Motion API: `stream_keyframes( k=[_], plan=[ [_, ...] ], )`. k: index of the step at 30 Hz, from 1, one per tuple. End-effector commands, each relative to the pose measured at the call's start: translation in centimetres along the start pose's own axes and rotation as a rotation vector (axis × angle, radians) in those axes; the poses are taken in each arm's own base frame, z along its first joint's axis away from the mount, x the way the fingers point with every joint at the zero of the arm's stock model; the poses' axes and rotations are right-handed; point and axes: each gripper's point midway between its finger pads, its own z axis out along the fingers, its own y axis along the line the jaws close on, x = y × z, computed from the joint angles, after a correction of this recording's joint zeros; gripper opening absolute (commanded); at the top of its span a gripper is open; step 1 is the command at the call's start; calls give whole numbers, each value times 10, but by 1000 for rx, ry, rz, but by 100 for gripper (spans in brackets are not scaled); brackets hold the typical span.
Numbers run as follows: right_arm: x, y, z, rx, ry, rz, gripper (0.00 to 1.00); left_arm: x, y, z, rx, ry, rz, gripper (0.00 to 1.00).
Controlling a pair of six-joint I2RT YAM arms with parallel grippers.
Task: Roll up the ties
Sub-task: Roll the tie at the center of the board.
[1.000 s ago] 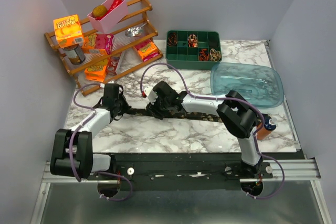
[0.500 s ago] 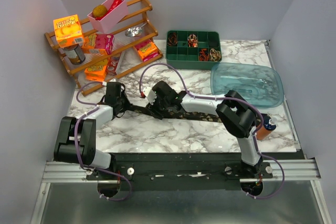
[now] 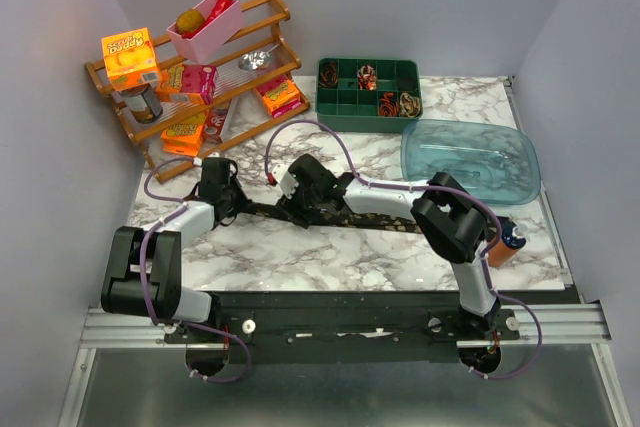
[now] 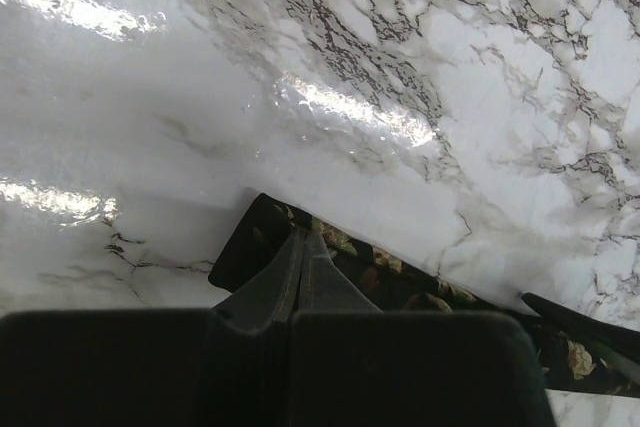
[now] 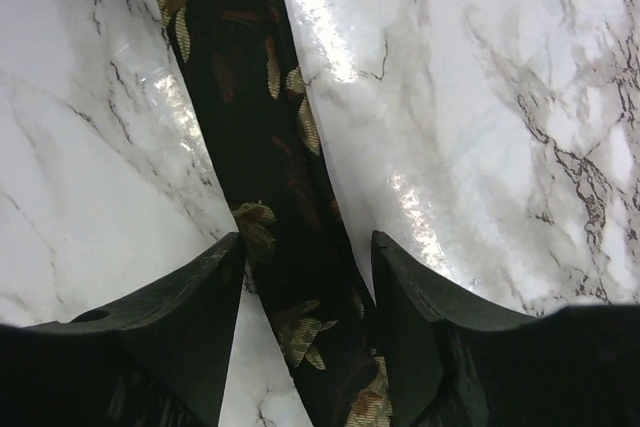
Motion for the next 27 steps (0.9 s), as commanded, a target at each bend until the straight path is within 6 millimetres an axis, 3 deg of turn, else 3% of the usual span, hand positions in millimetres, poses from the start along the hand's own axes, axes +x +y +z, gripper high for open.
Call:
stream_keyframes(
  k=[1,6,13,18,22,25,27],
  plan=[
    [8,-11,-10,74,60,41,69,18,19,-1,-68,38,-69,0],
    [-29,3,-27,-8,-50,50,80,25,22,-4,-75,45,-117,0],
    [-75,24,-46,-133,-206,61,77,22,29,-21,-100,-32,-195,0],
    [-91,36,-38,-197,-234,67,72,24,35,-28,-113,-55,-228,0],
    [-91,47,-15,-222,-216,59,70,28,33,-25,-98,-38,-226,0],
    [-95,50,-6,-226,-215,62,65,27,30,-24,-82,-39,-227,0],
    [-94,53,1,-233,-209,59,52,25,28,-24,-72,-43,-227,0]
  ],
)
